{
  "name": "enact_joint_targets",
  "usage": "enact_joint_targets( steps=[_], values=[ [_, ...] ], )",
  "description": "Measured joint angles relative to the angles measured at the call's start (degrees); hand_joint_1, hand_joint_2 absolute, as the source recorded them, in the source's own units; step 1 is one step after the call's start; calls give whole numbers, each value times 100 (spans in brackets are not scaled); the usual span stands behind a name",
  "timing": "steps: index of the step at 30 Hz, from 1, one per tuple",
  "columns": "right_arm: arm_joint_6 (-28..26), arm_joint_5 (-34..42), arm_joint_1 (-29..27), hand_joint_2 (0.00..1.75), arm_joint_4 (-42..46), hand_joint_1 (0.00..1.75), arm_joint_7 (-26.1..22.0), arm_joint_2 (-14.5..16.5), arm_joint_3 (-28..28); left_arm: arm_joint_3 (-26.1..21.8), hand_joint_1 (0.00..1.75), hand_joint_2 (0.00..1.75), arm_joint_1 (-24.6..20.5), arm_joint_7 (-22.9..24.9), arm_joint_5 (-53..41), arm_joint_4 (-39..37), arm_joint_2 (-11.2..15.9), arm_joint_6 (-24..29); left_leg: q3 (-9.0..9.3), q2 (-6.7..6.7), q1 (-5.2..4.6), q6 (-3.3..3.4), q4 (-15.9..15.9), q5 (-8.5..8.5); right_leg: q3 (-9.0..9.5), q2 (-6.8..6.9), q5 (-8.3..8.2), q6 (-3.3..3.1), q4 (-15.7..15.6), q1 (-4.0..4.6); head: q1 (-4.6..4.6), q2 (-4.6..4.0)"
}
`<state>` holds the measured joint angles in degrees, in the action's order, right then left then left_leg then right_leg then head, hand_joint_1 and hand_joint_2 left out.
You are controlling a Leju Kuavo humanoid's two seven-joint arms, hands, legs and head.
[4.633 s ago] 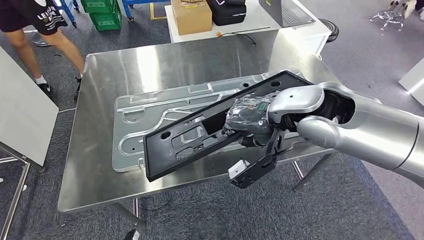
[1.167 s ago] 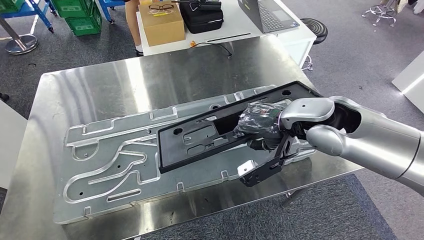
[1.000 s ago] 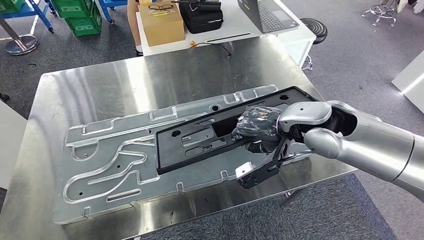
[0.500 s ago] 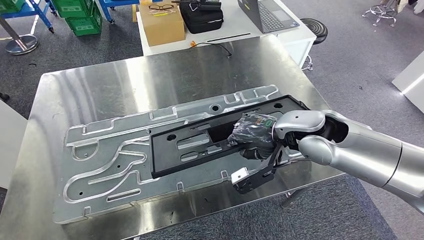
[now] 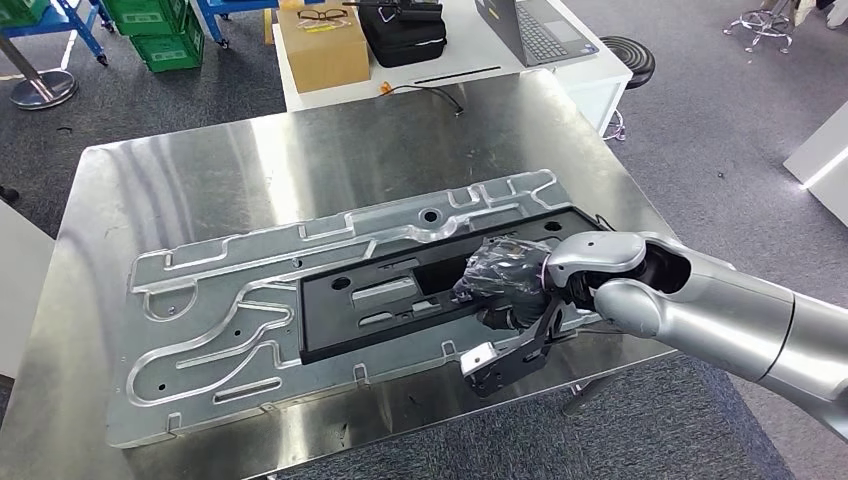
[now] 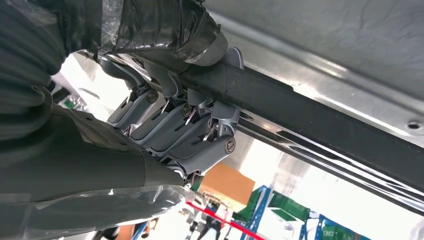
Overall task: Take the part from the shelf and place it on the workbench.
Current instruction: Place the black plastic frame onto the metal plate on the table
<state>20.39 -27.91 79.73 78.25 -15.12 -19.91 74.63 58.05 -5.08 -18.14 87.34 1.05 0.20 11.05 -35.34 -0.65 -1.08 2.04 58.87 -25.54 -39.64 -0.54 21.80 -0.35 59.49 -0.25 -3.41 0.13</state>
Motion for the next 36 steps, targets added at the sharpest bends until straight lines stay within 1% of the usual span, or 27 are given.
enact_joint_targets(
  steps=[5, 11, 17, 21, 28, 32, 36],
  values=[
    [-156, 6, -259, 175, -139, 175, 3, -2, -10, -4, 0, 0, -12, -35, 0, -4, -27, 80, 2, 0, 0, 0, 0, 0, 0, 0, 0, 0, 0, 0, 0, 0],
    [-454, -228, -644, 175, -503, 175, -19, -58, -24, -4, 0, 0, -18, -113, 0, -17, -79, 227, 3, 0, 0, 0, 1, 0, 2, 0, 0, 0, 0, 0, 1, 0],
    [-521, -332, -806, 175, -715, 175, -19, -97, -32, -4, 0, 0, -19, -167, 0, -22, -90, 272, 5, 2, 0, 1, 1, -1, 2, -3, 0, 0, -1, 0, 0, 0],
    [-697, -504, -971, 175, -875, 175, -1, -103, -42, -2, 0, 0, -17, -233, 0, -22, -136, 397, 18, 5, 0, 5, 1, -7, 15, -5, 4, 5, -3, 1, 0, 0],
    [-1042, -707, -1265, 175, -1273, 175, -30, -92, -80, 22, 0, 0, -23, -295, 0, -24, -229, 540, 124, 25, 2, 25, -4, -71, 140, -24, 65, 28, -9, 2, 1, 0],
    [-1126, -776, -1385, 175, -1420, 175, -80, -86, -143, 26, 0, 0, -22, -334, 0, -24, -255, 617, 180, 27, 3, 17, -6, -95, 204, -25, 127, 18, -11, 5, 1, 0],
    [-1133, -796, -1440, 175, -1482, 175, -107, -78, -191, 28, 0, 0, -22, -348, 0, -24, -274, 641, 215, 27, 3, 21, -6, -91, 238, -25, 123, 15, -10, 6, 1, 0]
  ],
)
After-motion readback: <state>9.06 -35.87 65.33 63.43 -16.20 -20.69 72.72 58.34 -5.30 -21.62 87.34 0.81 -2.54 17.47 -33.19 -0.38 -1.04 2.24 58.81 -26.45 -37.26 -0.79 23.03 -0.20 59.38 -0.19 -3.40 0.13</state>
